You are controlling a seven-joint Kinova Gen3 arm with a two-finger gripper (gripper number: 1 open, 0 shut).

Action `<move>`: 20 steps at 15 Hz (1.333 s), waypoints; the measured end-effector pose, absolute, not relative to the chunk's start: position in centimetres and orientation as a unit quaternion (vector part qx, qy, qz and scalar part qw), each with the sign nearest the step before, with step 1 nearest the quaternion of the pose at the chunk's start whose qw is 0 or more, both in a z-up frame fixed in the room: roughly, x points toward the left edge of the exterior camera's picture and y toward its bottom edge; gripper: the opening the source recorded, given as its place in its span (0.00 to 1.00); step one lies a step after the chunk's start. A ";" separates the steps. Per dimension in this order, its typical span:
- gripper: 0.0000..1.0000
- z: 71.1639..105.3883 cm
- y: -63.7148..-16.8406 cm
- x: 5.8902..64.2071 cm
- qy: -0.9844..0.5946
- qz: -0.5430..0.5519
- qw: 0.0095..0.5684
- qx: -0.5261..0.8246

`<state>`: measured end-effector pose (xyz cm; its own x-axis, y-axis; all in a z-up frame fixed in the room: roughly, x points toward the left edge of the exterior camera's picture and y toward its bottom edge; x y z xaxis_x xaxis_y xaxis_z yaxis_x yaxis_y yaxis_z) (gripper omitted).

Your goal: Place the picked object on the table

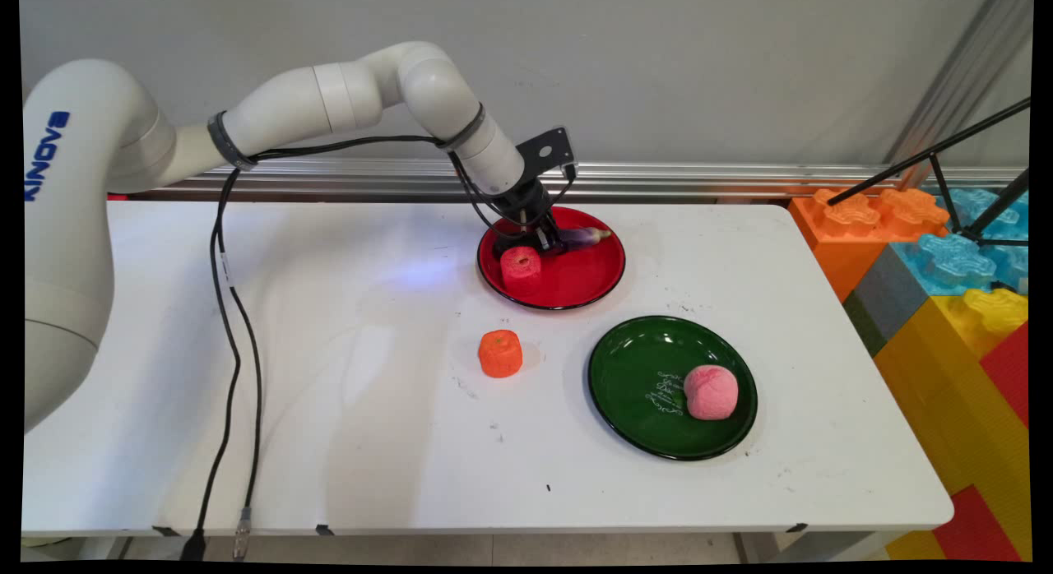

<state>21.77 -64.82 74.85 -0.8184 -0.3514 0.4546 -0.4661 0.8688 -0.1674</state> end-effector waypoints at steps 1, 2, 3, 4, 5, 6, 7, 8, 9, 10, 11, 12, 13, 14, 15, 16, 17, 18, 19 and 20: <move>0.00 74.8 -64.7 21.7 -0.944 0.135 0.210 0.216; 0.00 74.8 -64.6 21.6 -0.944 0.134 0.210 0.215; 0.00 74.8 -64.5 21.5 -0.944 0.132 0.211 0.215; 0.00 74.8 -64.4 21.5 -0.944 0.131 0.212 0.215; 0.00 75.2 -64.3 21.3 -0.944 0.131 0.214 0.215; 0.00 75.7 -64.2 21.2 -0.943 0.132 0.219 0.214; 0.00 76.3 -64.1 21.0 -0.942 0.134 0.223 0.213; 0.00 76.9 -64.0 20.8 -0.941 0.136 0.227 0.212; 0.00 77.7 -63.9 20.6 -0.940 0.139 0.233 0.209; 0.00 79.0 -63.6 20.4 -0.938 0.143 0.240 0.205; 0.00 80.0 -63.3 20.1 -0.937 0.146 0.246 0.202; 0.00 80.8 -63.0 20.0 -0.936 0.148 0.250 0.199; 0.00 81.8 -62.6 19.9 -0.935 0.150 0.255 0.197; 0.00 83.0 -61.9 19.7 -0.934 0.149 0.261 0.194; 0.00 84.2 -61.0 19.7 -0.933 0.146 0.267 0.192; 0.00 85.0 -60.1 19.7 -0.933 0.141 0.270 0.191; 0.00 85.9 -59.0 19.9 -0.934 0.133 0.273 0.190; 0.00 86.4 -57.9 20.0 -0.934 0.126 0.274 0.190; 0.00 86.9 -56.7 20.3 -0.936 0.118 0.274 0.190; 0.00 87.1 -55.9 20.4 -0.936 0.112 0.273 0.189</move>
<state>20.37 -55.90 87.15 -0.7789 -0.2929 0.5545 -0.4154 0.9034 -0.1062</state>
